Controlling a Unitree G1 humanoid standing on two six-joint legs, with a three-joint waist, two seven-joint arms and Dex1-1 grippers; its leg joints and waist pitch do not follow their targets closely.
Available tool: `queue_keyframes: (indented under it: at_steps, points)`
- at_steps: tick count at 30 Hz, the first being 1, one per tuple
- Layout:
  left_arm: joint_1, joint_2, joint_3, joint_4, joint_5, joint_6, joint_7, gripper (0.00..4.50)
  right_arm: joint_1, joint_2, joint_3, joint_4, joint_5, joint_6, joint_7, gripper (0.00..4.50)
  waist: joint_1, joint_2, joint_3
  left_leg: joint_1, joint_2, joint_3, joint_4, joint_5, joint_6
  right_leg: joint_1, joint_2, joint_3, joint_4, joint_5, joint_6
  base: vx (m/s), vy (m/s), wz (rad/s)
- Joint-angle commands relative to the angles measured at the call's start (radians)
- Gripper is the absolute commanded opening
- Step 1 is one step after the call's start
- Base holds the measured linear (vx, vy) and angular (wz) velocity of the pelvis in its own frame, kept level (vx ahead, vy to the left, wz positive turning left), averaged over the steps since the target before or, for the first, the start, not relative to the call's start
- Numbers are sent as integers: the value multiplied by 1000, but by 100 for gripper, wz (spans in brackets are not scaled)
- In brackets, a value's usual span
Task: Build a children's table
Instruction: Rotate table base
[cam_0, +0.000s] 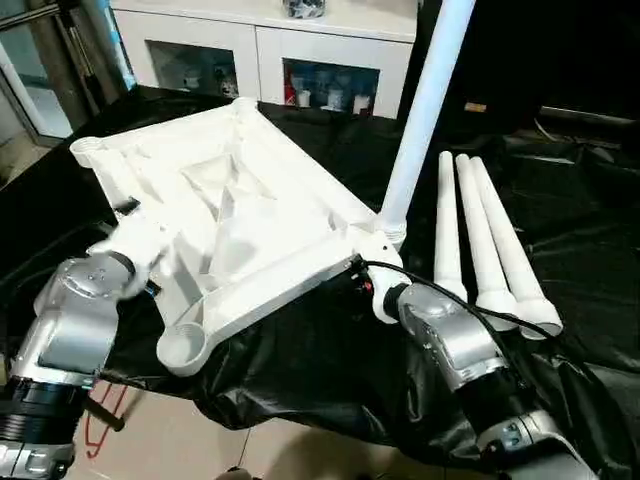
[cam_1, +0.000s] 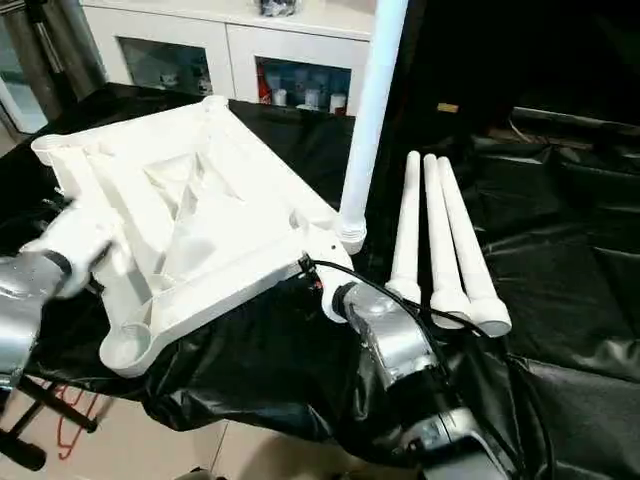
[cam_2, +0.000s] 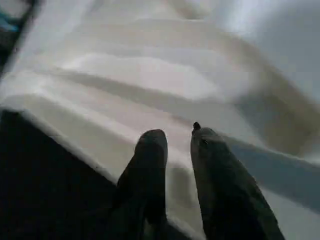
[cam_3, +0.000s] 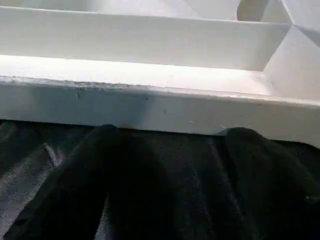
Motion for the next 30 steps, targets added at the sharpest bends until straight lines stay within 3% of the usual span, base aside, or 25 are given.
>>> queue_keyframes:
  at_steps: [1, 9, 13, 17, 21, 27, 30]
  points:
    - [1, 21, -41, 22, -12, -13, -60, 69, -30, 10, -8, 41, -10, -25, -12, 380, 1, 13, -65, 14, 29, -11, -74, -235, -7, 42, -76, 50, -72, -324, -159, 0, 0, 0]
    - [6, 97, -140, 22, -22, -5, -227, 8, -99, 52, -11, 162, -7, -96, -23, 307, -10, 17, -66, 11, 29, -15, -76, -248, -20, 46, -77, 50, -66, -306, -177, 0, 0, 0]
    - [16, 97, -160, -56, -92, 3, -325, 0, -129, 67, -15, 211, -7, -131, -29, 268, -12, 20, -67, 11, 29, -11, -74, -227, -18, 47, -75, 51, -60, -253, -202, 0, 0, 0]
    - [29, 96, -206, -154, -196, -9, -476, 0, -158, 81, -20, 264, -6, -167, -28, 225, -12, 17, -67, 11, 30, -11, -75, -224, -18, 49, -76, 51, -59, -256, -205, 0, 0, 0]
    - [5, 64, -219, -146, -210, -17, -491, 0, -164, 81, -23, 280, -7, -180, -24, 189, -21, 16, -68, 8, 27, -9, -72, -211, -15, 54, -74, 51, -55, -227, -212, 0, 0, 0]
    - [-43, 7, -221, -112, -231, -45, -484, 0, -168, 78, -24, 296, -8, -195, -20, 137, -21, 13, -69, 7, 26, -7, -69, -203, -8, 55, -72, 51, -57, -249, -202, 0, 0, 0]
    - [-107, -58, -214, -15, -212, -113, -412, 0, -167, 74, -33, 299, -18, -209, -22, 115, -21, 15, -69, 11, 22, -5, -65, -221, -8, 51, -68, 51, -64, -281, -189, 0, 0, 0]
